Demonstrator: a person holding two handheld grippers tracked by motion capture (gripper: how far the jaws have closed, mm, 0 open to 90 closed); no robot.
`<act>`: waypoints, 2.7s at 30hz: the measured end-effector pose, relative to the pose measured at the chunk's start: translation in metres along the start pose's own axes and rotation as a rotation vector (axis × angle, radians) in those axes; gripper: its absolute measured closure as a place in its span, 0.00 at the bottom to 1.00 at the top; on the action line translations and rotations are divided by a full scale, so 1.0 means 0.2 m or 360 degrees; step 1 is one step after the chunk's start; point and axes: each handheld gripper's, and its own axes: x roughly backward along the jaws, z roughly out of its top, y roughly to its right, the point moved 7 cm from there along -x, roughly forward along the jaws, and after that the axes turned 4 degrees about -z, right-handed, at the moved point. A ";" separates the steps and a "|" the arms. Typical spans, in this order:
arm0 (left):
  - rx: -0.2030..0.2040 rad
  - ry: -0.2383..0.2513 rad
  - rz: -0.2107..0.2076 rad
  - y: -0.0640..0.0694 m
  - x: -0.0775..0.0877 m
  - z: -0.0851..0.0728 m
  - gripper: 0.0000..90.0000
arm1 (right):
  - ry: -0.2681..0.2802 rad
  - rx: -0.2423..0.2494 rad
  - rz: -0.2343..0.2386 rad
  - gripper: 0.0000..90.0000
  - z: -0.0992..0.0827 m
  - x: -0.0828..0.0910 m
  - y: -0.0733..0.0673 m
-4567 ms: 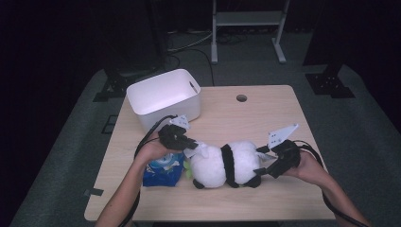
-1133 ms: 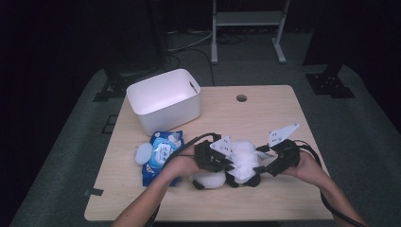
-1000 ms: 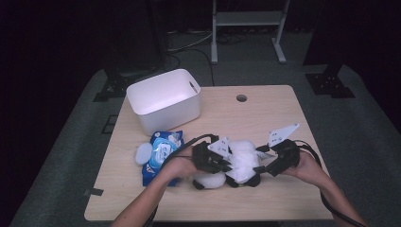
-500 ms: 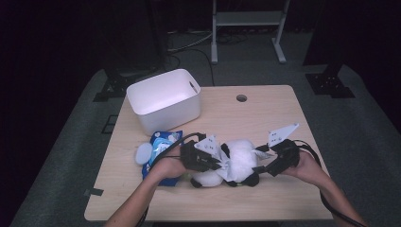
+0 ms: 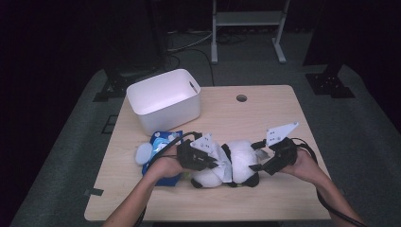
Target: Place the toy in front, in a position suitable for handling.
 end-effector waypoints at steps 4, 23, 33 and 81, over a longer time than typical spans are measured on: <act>0.0001 -0.0003 0.0011 -0.01 0.00 0.00 0.92 | 0.0004 0.0069 -0.0010 0.19 0.02 -0.02 -0.01; 0.0010 -0.0012 0.0003 -0.03 -0.03 0.00 0.92 | -0.0148 0.0194 -0.0048 0.52 0.00 -0.15 -0.02; 0.0012 -0.0004 0.0004 -0.03 -0.03 0.00 0.92 | -0.0173 0.0171 -0.0049 0.73 0.00 -0.15 -0.02; 0.0010 -0.0029 0.0064 -0.05 -0.01 0.01 0.93 | -0.0042 0.0530 -0.0201 0.26 0.14 -0.05 -0.09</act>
